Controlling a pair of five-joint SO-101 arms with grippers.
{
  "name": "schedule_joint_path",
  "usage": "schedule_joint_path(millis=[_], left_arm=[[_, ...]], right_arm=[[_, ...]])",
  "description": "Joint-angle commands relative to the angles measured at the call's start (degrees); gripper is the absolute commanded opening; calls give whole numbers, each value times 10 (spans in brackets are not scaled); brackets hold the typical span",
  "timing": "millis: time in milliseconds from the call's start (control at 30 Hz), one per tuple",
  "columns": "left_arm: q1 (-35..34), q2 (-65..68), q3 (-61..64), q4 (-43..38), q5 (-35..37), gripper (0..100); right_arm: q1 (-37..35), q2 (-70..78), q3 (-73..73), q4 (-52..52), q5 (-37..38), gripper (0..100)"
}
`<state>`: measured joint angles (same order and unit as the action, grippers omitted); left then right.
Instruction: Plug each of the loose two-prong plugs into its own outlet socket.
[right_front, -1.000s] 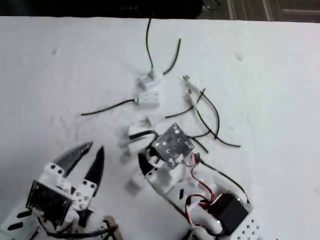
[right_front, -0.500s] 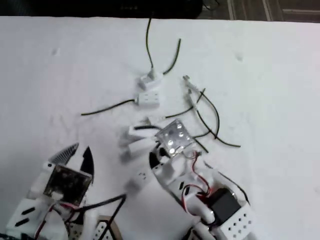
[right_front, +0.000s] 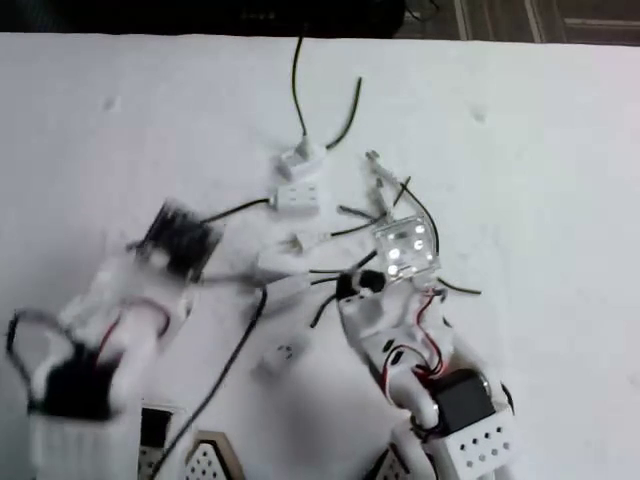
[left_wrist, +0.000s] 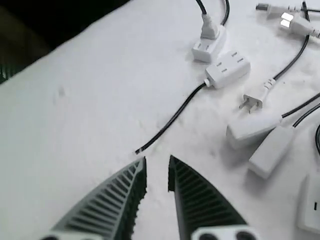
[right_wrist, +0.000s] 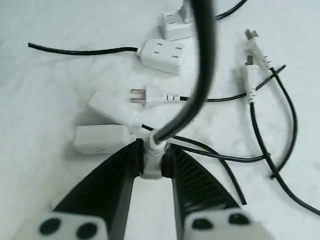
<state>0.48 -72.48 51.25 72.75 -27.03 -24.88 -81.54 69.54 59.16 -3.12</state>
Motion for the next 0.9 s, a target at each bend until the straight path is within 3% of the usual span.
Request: schedule_joint_path(millis=[0, 267, 500, 633, 867], left_arm=[[35, 153, -44, -52, -9, 94], [102, 296, -54, -142, -54, 100], [102, 508, -155, -125, -126, 240], [101, 585, -208, -127, -185, 256], [70, 691, -335, -163, -151, 256]], right_arm=[[44, 0, -11, -19, -4, 17], [91, 0, -11, -26, -3, 17], [93, 0, -11, -26, 0, 17], [93, 0, -10, -26, 1, 17], [91, 0, -8, -26, -1, 17]])
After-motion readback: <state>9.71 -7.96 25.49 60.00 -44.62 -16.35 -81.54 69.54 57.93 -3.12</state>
